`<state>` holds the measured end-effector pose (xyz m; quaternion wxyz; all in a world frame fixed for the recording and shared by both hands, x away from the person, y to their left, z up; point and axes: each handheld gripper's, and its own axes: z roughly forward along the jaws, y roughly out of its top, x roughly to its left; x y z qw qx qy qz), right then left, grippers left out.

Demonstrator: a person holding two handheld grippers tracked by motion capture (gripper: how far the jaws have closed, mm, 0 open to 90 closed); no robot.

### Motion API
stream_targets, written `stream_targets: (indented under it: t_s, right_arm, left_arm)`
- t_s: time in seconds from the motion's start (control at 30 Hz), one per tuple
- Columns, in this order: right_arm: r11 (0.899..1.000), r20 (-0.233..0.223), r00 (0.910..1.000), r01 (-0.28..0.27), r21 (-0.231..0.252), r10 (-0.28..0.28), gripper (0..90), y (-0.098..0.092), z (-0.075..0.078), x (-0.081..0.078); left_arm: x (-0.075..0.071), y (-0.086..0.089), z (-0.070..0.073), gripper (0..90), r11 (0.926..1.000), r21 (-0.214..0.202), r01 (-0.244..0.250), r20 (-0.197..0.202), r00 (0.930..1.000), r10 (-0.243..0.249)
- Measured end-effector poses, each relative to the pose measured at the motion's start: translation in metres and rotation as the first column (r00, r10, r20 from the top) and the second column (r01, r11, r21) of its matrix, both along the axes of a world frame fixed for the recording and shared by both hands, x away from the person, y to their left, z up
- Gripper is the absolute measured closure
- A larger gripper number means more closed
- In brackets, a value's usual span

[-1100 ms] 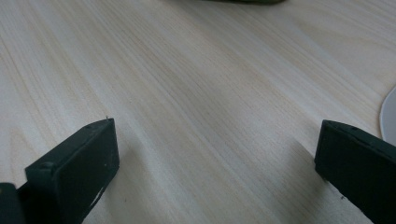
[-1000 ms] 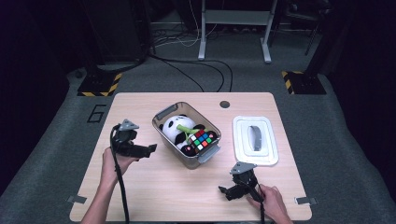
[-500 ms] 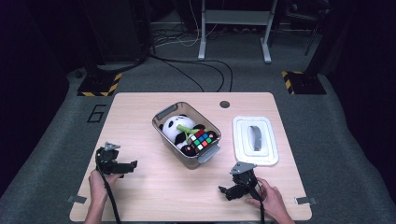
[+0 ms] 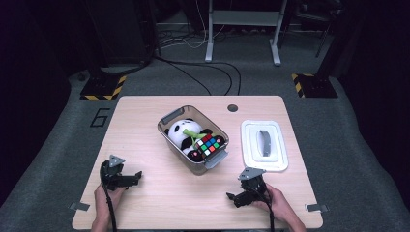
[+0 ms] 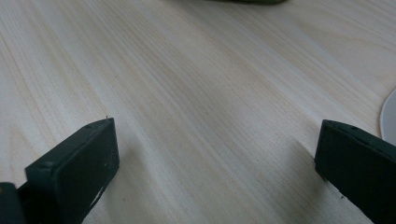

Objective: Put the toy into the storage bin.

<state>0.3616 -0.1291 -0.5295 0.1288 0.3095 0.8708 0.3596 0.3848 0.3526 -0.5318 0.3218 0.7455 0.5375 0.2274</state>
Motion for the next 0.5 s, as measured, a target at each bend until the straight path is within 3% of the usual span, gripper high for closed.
stream_targets:
  t_s: [0.27, 0.5]
  right_arm:
    - [1.000, 0.004, 1.0000, 0.007, 0.000, -0.007, 0.0, -0.0028, -0.0001, -0.0009]
    - [0.998, 0.007, 0.9984, 0.057, -0.002, -0.057, 0.0, -0.0027, -0.0001, -0.0014]
  left_arm:
    - [0.0001, -0.0005, -0.0001, 0.0, 1.0000, 0.000, -0.003, 0.001, 1.0000, 0.003]
    - [0.0003, -0.0003, -0.0003, 0.0, 1.0000, -0.002, 0.001, 0.002, 1.0000, -0.001]
